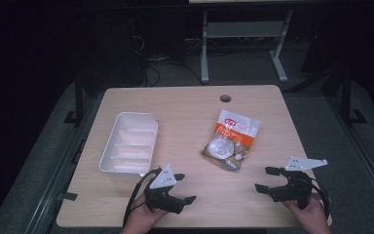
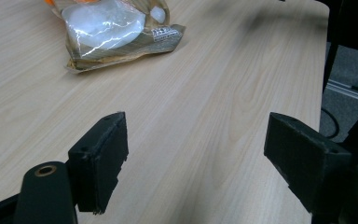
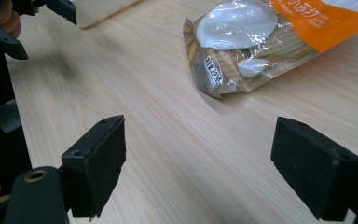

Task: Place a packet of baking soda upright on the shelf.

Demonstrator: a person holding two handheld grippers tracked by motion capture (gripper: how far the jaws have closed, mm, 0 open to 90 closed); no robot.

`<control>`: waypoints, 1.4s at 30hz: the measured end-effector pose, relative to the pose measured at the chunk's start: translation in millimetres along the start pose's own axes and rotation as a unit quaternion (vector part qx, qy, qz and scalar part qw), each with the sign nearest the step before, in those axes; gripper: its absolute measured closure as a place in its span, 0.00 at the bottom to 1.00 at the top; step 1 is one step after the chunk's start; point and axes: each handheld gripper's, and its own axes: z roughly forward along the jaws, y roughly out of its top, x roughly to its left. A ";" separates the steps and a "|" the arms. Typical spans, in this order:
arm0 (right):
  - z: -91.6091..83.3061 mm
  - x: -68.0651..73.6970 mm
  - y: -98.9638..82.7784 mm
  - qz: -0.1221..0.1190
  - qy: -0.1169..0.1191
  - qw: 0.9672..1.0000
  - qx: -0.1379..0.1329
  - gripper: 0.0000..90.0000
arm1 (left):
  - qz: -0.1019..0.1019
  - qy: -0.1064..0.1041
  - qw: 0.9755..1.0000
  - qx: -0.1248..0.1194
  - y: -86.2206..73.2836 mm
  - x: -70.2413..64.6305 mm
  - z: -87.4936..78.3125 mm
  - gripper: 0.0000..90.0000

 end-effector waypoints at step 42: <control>34.1 -92.9 103.1 0.085 -0.101 0.991 0.030 0.17 | -0.042 0.022 0.998 0.039 83.1 70.2 100.2 0.96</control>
